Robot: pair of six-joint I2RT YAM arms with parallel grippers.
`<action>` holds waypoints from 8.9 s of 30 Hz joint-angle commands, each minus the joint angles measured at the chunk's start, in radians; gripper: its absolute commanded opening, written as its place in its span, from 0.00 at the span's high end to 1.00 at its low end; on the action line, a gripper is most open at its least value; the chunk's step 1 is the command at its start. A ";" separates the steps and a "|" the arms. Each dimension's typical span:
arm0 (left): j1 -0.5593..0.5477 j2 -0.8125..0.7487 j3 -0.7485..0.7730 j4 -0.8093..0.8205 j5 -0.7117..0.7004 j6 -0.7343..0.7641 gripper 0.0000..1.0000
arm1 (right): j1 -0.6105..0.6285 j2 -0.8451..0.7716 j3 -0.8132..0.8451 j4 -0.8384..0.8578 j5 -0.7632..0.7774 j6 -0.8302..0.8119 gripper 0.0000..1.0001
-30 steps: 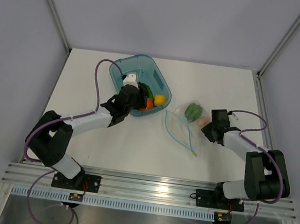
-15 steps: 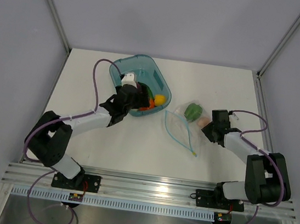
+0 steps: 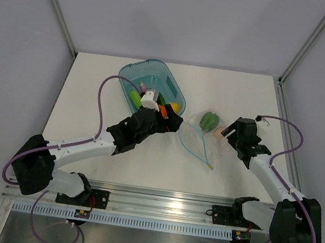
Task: Open the zip-top bag and remove the fake food
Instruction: Place the fake fruit in the bin, then adjust the zipper food storage bag at the center of the board, then pick up the fake fruit from the zipper food storage bag.
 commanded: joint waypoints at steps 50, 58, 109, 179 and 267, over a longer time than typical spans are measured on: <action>0.071 0.373 0.200 0.158 0.181 -0.177 1.00 | 0.003 -0.095 -0.112 -0.003 0.170 0.201 1.00; 0.118 0.344 0.186 0.178 0.229 -0.169 1.00 | 0.004 -0.118 -0.132 0.027 0.115 0.167 0.96; -0.068 0.109 0.010 0.319 0.186 0.044 0.24 | 0.006 -0.261 -0.166 0.175 0.028 -0.103 0.06; 0.003 0.469 -0.236 0.805 0.298 -0.413 0.32 | 0.001 -0.016 -0.077 0.214 -0.023 -0.066 0.08; -0.088 0.698 -0.084 0.853 0.278 -0.433 0.47 | 0.047 0.010 -0.052 0.201 -0.204 -0.141 0.50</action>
